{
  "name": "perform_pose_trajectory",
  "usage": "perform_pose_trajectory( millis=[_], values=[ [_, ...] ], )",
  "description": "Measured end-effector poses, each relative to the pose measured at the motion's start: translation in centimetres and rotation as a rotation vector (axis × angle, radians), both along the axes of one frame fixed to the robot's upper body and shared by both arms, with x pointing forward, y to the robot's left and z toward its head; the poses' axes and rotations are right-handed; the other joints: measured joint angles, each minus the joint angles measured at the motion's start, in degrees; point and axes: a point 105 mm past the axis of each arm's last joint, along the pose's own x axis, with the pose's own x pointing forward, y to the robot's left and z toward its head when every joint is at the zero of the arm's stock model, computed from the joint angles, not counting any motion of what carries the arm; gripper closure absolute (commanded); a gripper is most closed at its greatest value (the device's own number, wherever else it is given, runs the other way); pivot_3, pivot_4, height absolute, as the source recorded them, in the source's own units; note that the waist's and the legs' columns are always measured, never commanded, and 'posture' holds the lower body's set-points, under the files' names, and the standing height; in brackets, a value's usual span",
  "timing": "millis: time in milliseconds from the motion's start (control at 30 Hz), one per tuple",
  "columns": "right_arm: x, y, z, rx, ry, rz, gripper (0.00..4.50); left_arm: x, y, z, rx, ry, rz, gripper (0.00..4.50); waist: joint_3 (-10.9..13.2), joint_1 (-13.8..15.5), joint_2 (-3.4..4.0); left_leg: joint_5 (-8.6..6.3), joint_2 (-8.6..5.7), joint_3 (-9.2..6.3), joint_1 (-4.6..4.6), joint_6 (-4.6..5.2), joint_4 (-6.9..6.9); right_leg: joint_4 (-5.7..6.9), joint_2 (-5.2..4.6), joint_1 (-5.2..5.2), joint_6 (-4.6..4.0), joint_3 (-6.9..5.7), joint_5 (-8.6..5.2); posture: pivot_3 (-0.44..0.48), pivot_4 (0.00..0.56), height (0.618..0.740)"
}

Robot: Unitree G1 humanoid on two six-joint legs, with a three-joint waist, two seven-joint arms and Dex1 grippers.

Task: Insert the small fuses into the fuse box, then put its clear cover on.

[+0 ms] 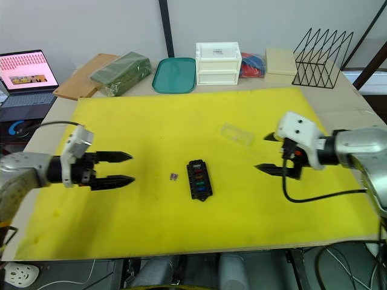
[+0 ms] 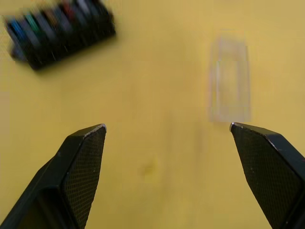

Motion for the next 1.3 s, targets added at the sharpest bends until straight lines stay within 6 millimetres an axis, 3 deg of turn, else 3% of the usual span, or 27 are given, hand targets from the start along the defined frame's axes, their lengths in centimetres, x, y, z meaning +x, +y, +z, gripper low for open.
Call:
perform_pose_trajectory(
  millis=[100, 133, 233, 367, 500, 833, 1300],
  values=[
    [-0.5, 2.9, 0.5, 0.031, -0.002, 0.103, 0.06, -0.4, -1.7, -0.6, -0.125, 0.193, -0.021, 0.0, 0.0, 0.0, -0.01, 0.0, 0.01, -0.01, -0.01, 0.0, 0.0, 0.01, 0.02, -0.03, 0.0, 0.0, 0.0, 0.0, 0.15, 0.74],
    [-0.7, 3.5, 0.5, 0.031, 0.005, 0.129, 0.02, -0.4, -2.0, -0.7, -0.145, 0.249, -0.023, 0.19, 0.0, 0.1, -0.02, 0.0, 0.01, -0.02, -0.01, 0.0, 0.03, 0.01, 0.02, -0.01, 0.0, -0.01, 0.0, 0.0, 0.15, 0.74],
    [-1.0, 4.9, 0.3, 0.024, 0.02, 0.182, 0.0, -0.7, -2.7, -1.5, -0.19, 0.421, -0.023, 0.93, 0.0, 0.2, -0.03, 0.0, -0.01, -0.02, -0.01, 0.0, 0.06, 0.01, 0.01, 0.01, 0.0, -0.01, 0.0, 0.0, 0.15, 0.74],
    [-1.0, 5.4, 0.0, 0.017, 0.032, 0.196, 0.0, -1.0, -3.4, -2.7, -0.216, 0.573, -0.014, 2.33, 0.0, 0.1, -0.03, 0.0, -0.01, -0.02, -0.01, 0.0, 0.06, 0.02, 0.01, -0.01, 0.0, -0.01, 0.0, 0.0, 0.15, 0.74],
    [-0.9, 5.8, 0.4, 0.014, 0.018, 0.207, 0.0, -0.1, -3.4, -3.9, -0.245, 0.698, 0.052, 2.33, 0.0, 0.1, -0.04, 0.0, -0.01, -0.01, -0.01, 0.0, 0.07, 0.04, 0.02, -0.02, 0.0, -0.01, 0.0, 0.0, 0.15, 0.74],
    [-0.8, 6.1, 0.0, 0.008, 0.027, 0.206, 0.0, 2.2, -3.0, -4.4, -0.276, 0.754, 0.157, 2.33, 0.0, 0.1, -0.05, 0.0, -0.01, -0.01, -0.01, -0.01, 0.08, 0.04, 0.01, -0.03, 0.0, 0.0, 0.0, 0.0, 0.15, 0.74],
    [-0.6, 6.1, 0.3, 0.006, 0.011, 0.193, 0.0, 3.1, -5.3, -5.9, -0.231, 0.744, 0.141, 2.33, 0.0, 0.9, -0.05, 0.01, -0.03, 0.0, -0.01, -0.01, 0.12, 0.05, -0.01, -0.01, 0.01, 0.0, 0.0, 0.0, 0.15, 0.74]
  ],
)
